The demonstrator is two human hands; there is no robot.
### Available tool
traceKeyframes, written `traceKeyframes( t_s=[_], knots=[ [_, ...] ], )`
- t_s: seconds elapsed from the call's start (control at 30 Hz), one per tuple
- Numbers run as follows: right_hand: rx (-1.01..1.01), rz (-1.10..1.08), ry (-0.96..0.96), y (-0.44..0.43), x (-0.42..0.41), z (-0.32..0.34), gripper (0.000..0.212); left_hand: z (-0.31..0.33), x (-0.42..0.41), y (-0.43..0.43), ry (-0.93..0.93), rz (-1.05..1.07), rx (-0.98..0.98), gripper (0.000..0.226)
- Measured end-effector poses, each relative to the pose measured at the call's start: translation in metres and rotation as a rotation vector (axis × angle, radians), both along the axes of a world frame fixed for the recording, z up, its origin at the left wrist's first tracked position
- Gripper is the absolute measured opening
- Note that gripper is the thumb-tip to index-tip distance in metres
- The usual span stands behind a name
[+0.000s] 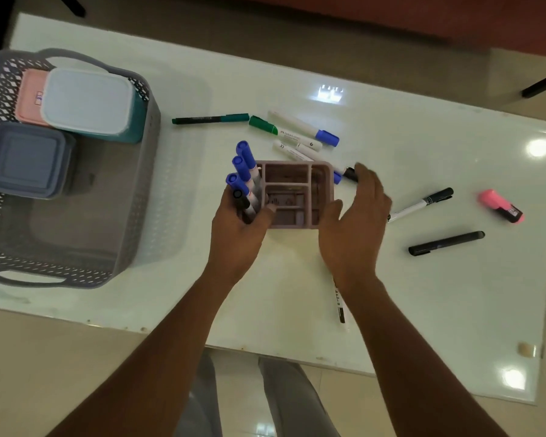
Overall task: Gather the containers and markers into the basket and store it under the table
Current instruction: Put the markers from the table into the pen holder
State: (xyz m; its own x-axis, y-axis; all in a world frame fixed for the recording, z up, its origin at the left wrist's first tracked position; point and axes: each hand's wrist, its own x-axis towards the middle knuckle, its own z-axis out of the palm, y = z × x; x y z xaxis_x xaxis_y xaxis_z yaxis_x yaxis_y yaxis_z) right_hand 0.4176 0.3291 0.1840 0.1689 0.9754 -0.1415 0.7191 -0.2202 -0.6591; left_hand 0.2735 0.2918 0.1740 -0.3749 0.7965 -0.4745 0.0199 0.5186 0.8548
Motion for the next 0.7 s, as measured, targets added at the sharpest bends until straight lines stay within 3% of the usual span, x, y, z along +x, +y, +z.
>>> traceKeyframes(
  t_s=[0.07,0.13,0.47,0.57,0.7],
  knots=[
    [-0.183,0.027,0.125,-0.004,0.004,-0.006,0.04,0.0,-0.001,0.001,-0.006,-0.001,-0.018,0.042],
    [-0.23,0.109,0.134,-0.017,-0.003,-0.006,0.031,0.002,-0.006,0.003,0.014,-0.013,-0.014,0.04],
    [-0.187,0.117,0.216,-0.03,-0.011,-0.011,0.036,0.0,-0.024,-0.017,0.028,-0.146,-0.062,0.048],
    [-0.146,0.103,0.16,-0.011,-0.004,-0.011,0.041,0.004,-0.026,-0.021,-0.02,-0.187,-0.058,0.054],
    [-0.047,0.047,0.028,0.035,0.012,-0.016,0.024,0.009,-0.036,-0.019,-0.162,-0.172,-0.001,0.045]
  ],
)
